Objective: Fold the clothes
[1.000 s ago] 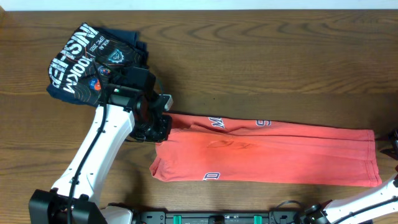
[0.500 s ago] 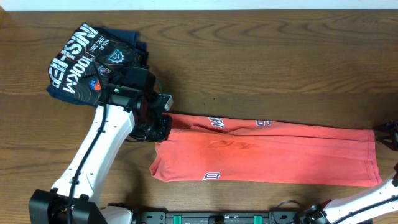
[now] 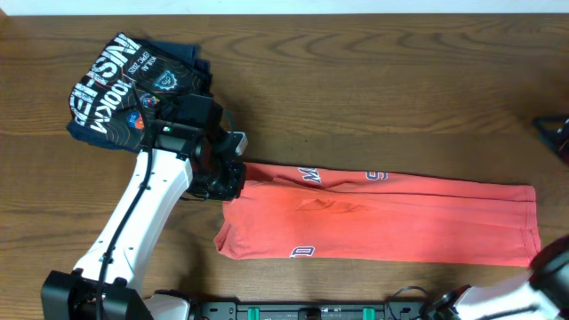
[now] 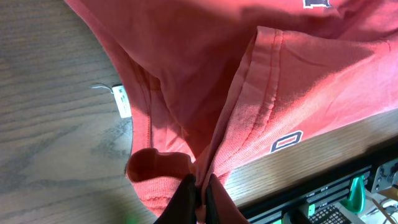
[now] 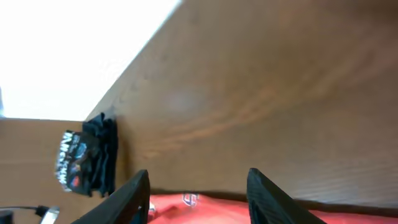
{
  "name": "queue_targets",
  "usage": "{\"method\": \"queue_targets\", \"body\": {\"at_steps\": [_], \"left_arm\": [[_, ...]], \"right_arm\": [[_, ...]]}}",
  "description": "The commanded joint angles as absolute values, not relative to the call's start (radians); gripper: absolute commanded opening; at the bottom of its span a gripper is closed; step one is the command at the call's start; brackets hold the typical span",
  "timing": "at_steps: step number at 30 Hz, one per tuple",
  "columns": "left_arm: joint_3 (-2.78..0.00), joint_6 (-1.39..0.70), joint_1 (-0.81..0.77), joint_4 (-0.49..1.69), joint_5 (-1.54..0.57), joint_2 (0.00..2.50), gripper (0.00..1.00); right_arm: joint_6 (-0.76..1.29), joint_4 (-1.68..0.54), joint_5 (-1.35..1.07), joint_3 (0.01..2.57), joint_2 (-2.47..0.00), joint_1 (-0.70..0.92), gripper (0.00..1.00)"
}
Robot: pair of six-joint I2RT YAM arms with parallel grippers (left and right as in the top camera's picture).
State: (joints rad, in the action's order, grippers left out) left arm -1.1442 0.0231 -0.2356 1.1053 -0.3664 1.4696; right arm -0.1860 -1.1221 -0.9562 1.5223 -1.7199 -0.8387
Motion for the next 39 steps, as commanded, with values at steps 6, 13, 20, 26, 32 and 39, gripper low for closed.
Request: {"method": "queue_targets", "body": {"at_steps": [6, 13, 20, 26, 32, 39], "left_arm": [[-1.158, 0.028, -0.230, 1.110, -0.355, 1.455, 0.07], [-1.158, 0.028, -0.230, 1.109, -0.355, 1.455, 0.08], [-1.158, 0.028, -0.230, 1.099, -0.355, 1.455, 0.08], [-1.158, 0.028, -0.230, 1.092, -0.355, 1.455, 0.08], [-1.158, 0.028, -0.230, 1.089, -0.355, 1.455, 0.08], [-1.158, 0.028, -0.230, 1.078, -0.355, 1.455, 0.08]], "right_arm": [[0.278, -1.221, -0.225, 1.537, -1.362, -0.653, 0.59], [0.340, -1.176, -0.040, 1.451, -1.350, -0.635, 0.78], [0.340, -1.058, -0.117, 1.335, -1.584, -0.720, 0.63], [0.332, -1.058, -0.135, 1.335, -1.768, -0.761, 0.49], [0.303, -1.089, -0.078, 1.332, -1.834, -0.762, 0.45], [0.353, -1.041, -0.020, 1.311, -1.902, -0.769, 0.49]]}}
